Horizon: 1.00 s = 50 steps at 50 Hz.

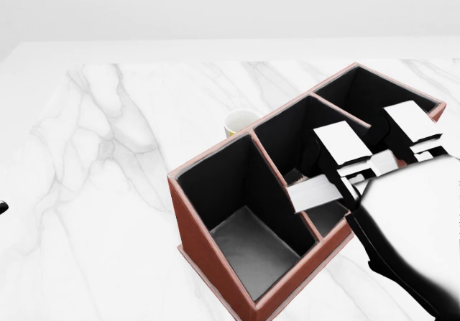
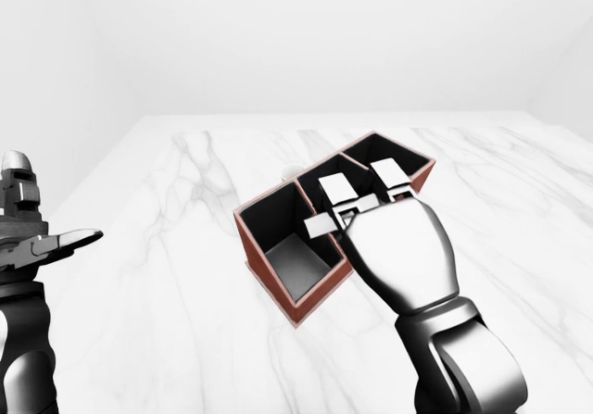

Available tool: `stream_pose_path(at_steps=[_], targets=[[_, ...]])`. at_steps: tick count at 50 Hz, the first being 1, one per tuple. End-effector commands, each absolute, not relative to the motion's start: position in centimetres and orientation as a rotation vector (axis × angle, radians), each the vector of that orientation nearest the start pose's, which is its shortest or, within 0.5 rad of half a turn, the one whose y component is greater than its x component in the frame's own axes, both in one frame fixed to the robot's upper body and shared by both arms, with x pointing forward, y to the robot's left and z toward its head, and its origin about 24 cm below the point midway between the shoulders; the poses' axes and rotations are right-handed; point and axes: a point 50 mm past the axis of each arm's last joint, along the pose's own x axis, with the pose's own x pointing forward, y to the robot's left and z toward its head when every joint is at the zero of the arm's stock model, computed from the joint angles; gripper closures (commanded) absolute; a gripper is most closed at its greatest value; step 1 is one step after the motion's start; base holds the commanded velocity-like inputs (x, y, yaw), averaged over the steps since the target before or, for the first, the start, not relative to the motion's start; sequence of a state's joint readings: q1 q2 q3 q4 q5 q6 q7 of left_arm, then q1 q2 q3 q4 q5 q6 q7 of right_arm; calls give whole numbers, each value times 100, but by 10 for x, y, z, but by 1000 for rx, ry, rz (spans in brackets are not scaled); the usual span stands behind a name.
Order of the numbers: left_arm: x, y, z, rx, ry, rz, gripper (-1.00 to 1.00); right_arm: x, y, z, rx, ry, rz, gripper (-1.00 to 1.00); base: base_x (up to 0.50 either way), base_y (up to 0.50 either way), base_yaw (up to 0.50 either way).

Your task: Pick up the book and place it in the left compartment of the caddy.

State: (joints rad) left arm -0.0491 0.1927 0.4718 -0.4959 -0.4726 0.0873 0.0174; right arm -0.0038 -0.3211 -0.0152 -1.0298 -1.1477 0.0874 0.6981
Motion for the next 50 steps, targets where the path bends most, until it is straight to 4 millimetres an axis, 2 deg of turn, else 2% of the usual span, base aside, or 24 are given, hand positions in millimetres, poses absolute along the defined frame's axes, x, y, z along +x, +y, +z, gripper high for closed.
stream_pose_path(at_steps=[1, 7, 11, 14, 30, 38, 50], targets=[[214, 262, 179, -179, -570, 271, -100, 169, -144, 242, -1569, -595, 42, 100, 0, 0, 0], [215, 262, 178, -178, -565, 270, -100, 168, -142, 255, -1554, -689, 65, 100, 0, 0, 0], [215, 262, 179, -178, -565, 270, -100, 168, -142, 256, -1569, -695, 66, 100, 0, 0, 0], [215, 262, 179, -178, -567, 269, -100, 166, -147, 266, -1523, -746, 51, 100, 0, 0, 0], [215, 262, 178, -177, -562, 269, -100, 164, -165, 264, -1427, -681, -12, 100, 0, 0, 0], [215, 262, 177, -177, -560, 270, -100, 164, -167, 258, -1388, -644, -15, 100, 0, 0, 0], [215, 262, 178, -177, -563, 269, -100, 161, -170, 267, -1279, -729, 10, 100, 0, 0, 0]])
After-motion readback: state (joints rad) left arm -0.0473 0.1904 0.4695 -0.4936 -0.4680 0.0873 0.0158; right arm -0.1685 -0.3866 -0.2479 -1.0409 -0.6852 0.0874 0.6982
